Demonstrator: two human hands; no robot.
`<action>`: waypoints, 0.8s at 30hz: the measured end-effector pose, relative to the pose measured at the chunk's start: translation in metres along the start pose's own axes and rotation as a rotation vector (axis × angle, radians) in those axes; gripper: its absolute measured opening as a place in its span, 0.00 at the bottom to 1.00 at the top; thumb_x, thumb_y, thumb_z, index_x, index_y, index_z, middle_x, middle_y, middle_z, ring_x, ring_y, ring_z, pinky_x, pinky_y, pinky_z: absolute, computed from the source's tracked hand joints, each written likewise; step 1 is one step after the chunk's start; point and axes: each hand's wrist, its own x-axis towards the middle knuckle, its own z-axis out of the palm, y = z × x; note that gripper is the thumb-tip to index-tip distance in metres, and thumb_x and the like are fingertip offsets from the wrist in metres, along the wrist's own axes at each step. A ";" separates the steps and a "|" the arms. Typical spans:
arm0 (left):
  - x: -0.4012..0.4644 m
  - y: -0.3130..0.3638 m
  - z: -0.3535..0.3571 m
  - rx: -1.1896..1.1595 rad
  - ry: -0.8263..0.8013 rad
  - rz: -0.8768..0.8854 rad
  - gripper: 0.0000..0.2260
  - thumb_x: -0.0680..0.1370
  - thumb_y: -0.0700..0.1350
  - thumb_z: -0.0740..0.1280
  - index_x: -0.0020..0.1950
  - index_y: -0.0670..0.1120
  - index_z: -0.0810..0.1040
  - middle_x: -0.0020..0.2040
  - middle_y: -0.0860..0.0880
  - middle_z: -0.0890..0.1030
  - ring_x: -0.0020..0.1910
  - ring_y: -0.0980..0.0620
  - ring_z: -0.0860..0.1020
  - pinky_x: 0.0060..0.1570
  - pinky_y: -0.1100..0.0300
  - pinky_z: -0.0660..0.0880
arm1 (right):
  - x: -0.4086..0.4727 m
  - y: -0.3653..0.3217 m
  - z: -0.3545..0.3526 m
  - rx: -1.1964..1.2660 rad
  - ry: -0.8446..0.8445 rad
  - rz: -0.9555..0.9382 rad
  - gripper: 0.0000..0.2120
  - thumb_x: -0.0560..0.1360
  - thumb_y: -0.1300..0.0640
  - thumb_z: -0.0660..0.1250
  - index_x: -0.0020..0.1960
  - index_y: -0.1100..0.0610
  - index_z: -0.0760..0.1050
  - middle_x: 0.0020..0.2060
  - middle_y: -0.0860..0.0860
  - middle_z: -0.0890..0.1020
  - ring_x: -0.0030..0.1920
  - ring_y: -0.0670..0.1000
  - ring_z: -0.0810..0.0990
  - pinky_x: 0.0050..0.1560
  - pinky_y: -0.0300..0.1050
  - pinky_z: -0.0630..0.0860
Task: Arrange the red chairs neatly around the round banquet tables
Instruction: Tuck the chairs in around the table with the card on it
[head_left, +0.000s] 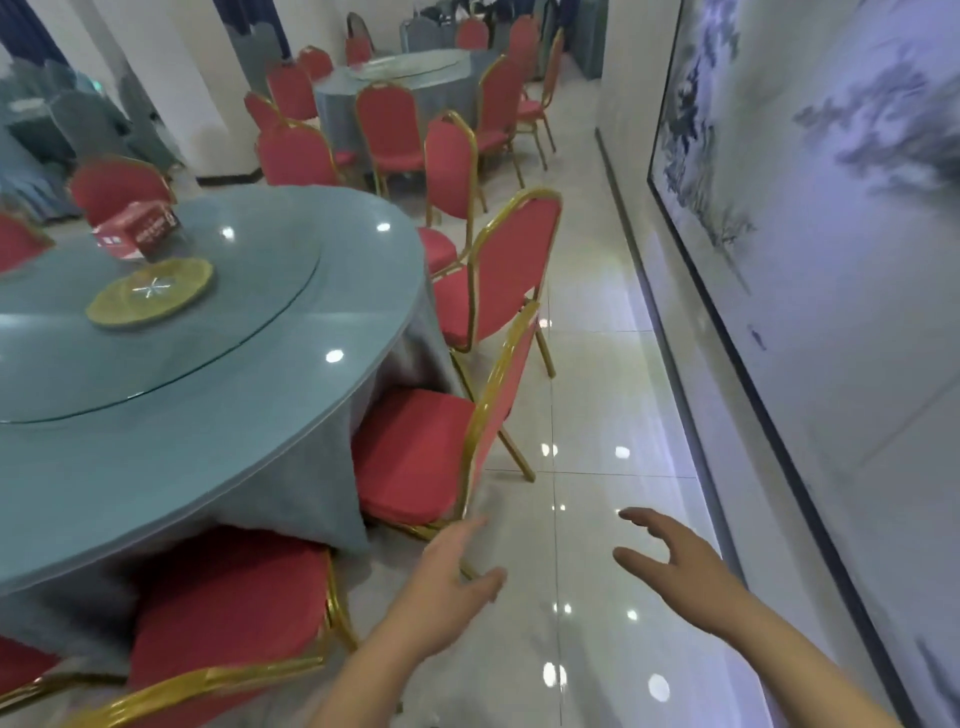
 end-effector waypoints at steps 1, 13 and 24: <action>0.009 0.012 0.002 -0.009 -0.009 0.004 0.27 0.78 0.49 0.70 0.75 0.54 0.65 0.71 0.57 0.68 0.63 0.71 0.70 0.61 0.75 0.63 | 0.007 0.003 -0.012 -0.001 -0.002 0.001 0.23 0.76 0.45 0.69 0.70 0.41 0.68 0.67 0.38 0.71 0.65 0.39 0.67 0.62 0.39 0.65; 0.235 0.120 -0.023 0.017 0.178 0.171 0.24 0.77 0.45 0.72 0.71 0.57 0.71 0.62 0.73 0.68 0.59 0.83 0.63 0.60 0.81 0.59 | 0.209 -0.019 -0.156 -0.044 0.016 -0.113 0.26 0.77 0.45 0.67 0.73 0.41 0.65 0.68 0.36 0.67 0.66 0.38 0.65 0.62 0.37 0.62; 0.497 0.206 -0.074 -0.030 0.227 0.056 0.28 0.78 0.48 0.70 0.77 0.53 0.64 0.72 0.58 0.66 0.68 0.57 0.68 0.67 0.60 0.64 | 0.416 -0.060 -0.292 -0.105 -0.012 -0.083 0.26 0.77 0.46 0.68 0.73 0.40 0.65 0.68 0.35 0.68 0.67 0.37 0.65 0.63 0.38 0.62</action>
